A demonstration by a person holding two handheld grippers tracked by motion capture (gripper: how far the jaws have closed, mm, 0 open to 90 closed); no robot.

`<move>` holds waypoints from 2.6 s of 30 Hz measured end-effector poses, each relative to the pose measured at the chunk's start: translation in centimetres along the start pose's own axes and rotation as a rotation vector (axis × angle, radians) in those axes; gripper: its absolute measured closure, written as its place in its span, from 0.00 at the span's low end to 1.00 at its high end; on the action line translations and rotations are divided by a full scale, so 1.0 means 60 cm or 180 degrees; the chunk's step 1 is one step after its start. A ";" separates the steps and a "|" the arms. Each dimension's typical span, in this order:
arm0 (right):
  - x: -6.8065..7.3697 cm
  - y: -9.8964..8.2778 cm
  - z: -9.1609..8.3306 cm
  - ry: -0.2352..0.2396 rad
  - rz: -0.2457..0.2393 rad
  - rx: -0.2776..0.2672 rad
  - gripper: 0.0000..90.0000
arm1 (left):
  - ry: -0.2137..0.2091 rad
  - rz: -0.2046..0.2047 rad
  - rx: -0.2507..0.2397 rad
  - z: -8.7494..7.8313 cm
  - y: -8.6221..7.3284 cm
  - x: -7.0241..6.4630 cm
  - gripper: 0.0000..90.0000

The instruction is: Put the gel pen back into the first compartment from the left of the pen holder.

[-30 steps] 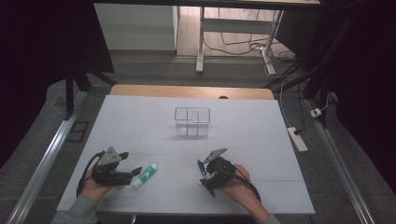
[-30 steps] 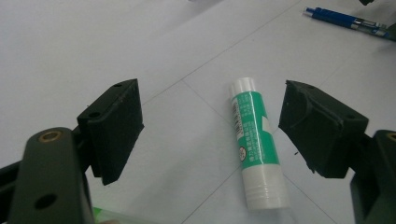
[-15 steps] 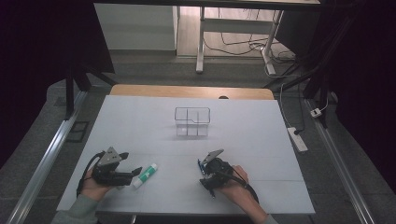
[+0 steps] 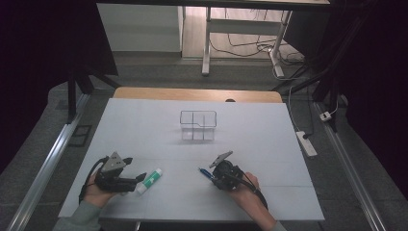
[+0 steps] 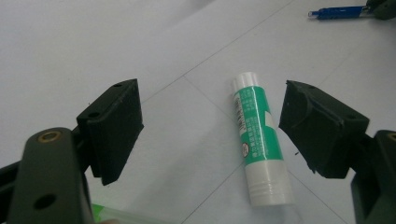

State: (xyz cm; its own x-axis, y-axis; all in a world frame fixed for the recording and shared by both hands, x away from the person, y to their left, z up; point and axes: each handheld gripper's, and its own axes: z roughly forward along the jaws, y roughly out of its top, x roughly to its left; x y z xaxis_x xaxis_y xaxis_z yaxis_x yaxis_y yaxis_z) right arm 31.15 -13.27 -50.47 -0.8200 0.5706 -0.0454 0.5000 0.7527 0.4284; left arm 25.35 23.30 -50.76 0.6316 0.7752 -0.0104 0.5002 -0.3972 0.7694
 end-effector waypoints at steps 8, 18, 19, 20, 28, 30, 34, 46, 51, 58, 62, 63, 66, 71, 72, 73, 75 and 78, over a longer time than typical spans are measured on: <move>-0.002 0.000 -0.008 -0.0027 -0.0089 -0.0116 0.88 | 0.0015 -0.0001 -0.0023 -0.002 0.000 0.002 0.23; -0.017 -0.001 -0.040 0.0148 -0.0039 -0.0453 0.88 | 0.0058 0.0092 -0.0068 -0.006 0.007 -0.007 0.24; -0.020 -0.001 -0.043 0.0186 -0.0028 -0.0476 0.88 | 0.0063 0.0110 -0.0072 -0.006 0.008 -0.008 0.24; -0.020 -0.001 -0.043 0.0186 -0.0028 -0.0476 0.88 | 0.0065 0.0125 -0.0079 -0.006 0.009 -0.010 0.24; -0.027 0.000 -0.055 0.0365 0.0018 -0.0619 0.88 | 0.0026 0.0314 -0.0104 -0.008 0.026 -0.032 0.24; -0.028 0.001 -0.056 0.0400 0.0028 -0.0634 0.88 | 0.0022 0.0367 -0.0107 -0.007 0.030 -0.038 0.25; -0.029 0.003 -0.056 0.0485 0.0053 -0.0678 0.88 | 0.0016 0.0458 -0.0090 -0.002 0.038 -0.047 0.25; -0.028 0.010 -0.059 0.0633 0.0050 -0.0760 0.88 | -0.0039 0.0681 -0.0049 0.016 0.062 -0.075 0.25; -0.028 0.013 -0.060 0.0668 0.0044 -0.0767 0.88 | -0.0051 0.0761 -0.0024 0.023 0.069 -0.084 0.25; -0.027 0.018 -0.060 0.0748 0.0007 -0.0787 0.88 | -0.0082 0.0895 -0.0006 0.032 0.080 -0.097 0.27; -0.024 0.022 -0.060 0.0805 -0.0011 -0.0795 0.88 | -0.0101 0.0947 0.0000 0.038 0.084 -0.104 0.27; -0.024 0.023 -0.060 0.0816 -0.0014 -0.0787 0.88 | -0.0103 0.0964 0.0010 0.040 0.085 -0.105 0.27; -0.025 0.024 -0.058 0.0861 -0.0007 -0.0779 0.88 | -0.0119 0.1000 0.0028 0.045 0.088 -0.108 0.27; -0.025 0.026 -0.054 0.0919 0.0005 -0.0750 0.88 | -0.0140 0.1070 0.0073 0.054 0.093 -0.115 0.26; -0.025 0.027 -0.052 0.0937 0.0003 -0.0730 0.88 | -0.0144 0.1084 0.0082 0.056 0.093 -0.117 0.26; -0.025 0.027 -0.052 0.0937 0.0003 -0.0730 0.88 | -0.0146 0.1097 0.0092 0.058 0.093 -0.119 0.26; -0.023 0.029 -0.048 0.0967 -0.0004 -0.0703 0.88 | -0.0152 0.1113 0.0097 0.060 0.094 -0.122 0.26; -0.021 0.030 -0.046 0.0982 0.0001 -0.0681 0.88 | -0.0151 0.1139 0.0105 0.064 0.096 -0.125 0.26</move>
State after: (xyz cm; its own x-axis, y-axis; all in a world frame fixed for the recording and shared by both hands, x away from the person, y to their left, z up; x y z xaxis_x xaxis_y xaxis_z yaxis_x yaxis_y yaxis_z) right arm 32.33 -13.57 -47.16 -0.8816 0.4203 0.2147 0.4573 0.6483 0.6088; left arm 25.76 13.30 -48.71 0.7965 0.5609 0.2258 0.2608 -0.6557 0.7086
